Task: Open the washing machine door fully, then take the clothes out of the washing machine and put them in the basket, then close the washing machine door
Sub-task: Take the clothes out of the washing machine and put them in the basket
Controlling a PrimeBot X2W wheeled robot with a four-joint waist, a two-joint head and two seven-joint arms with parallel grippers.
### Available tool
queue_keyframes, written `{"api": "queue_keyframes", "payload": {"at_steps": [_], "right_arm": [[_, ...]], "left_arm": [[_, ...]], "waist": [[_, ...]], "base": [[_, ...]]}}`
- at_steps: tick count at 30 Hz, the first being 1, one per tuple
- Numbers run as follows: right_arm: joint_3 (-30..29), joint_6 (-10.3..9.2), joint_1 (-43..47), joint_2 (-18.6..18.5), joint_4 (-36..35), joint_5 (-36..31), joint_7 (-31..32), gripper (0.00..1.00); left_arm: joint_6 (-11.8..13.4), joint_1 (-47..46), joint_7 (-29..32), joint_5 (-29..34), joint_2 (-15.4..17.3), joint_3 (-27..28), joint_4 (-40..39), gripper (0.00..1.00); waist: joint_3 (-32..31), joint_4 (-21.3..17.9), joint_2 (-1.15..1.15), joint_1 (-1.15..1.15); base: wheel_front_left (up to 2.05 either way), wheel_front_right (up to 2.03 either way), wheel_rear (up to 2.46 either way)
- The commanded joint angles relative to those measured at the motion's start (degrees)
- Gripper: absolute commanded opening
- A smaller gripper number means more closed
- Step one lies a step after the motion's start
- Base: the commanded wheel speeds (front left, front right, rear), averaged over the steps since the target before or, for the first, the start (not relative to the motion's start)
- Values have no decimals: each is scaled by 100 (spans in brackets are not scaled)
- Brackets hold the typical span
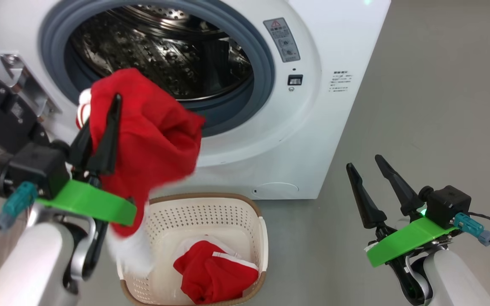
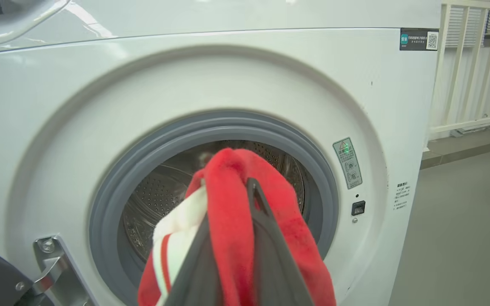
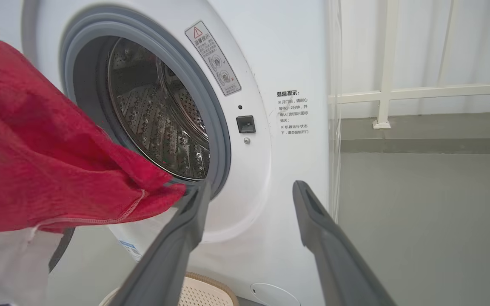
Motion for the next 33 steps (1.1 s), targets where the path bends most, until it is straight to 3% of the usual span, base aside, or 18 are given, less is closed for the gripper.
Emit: {"api": "queue_keyframes", "payload": {"at_steps": [1, 7, 14, 25, 33], "right_arm": [[142, 9, 39, -20, -122, 78, -68, 100], [163, 9, 60, -28, -120, 102, -68, 100], [192, 9, 59, -47, -120, 123, -68, 100], [245, 9, 9, -81, -112, 152, -68, 100], [276, 9, -40, -82, -127, 150, -68, 100]], "left_arm": [[101, -19, 84, 66, 255, 244, -356, 0], [412, 469, 351, 116, 364, 208, -1301, 0], [541, 799, 401, 94, 339, 108, -1647, 0], [385, 973, 207, -61, 163, -120, -1018, 0], [156, 1010, -73, -232, 55, -186, -113, 0]], "waist": [[-62, 58, 0, 0], [-86, 88, 0, 0], [-80, 100, 0, 0], [-2, 3, 0, 0], [103, -150, 0, 0]], "base": [[0, 0, 0], [0, 0, 0], [0, 0, 0], [0, 0, 0], [0, 0, 0]]}}
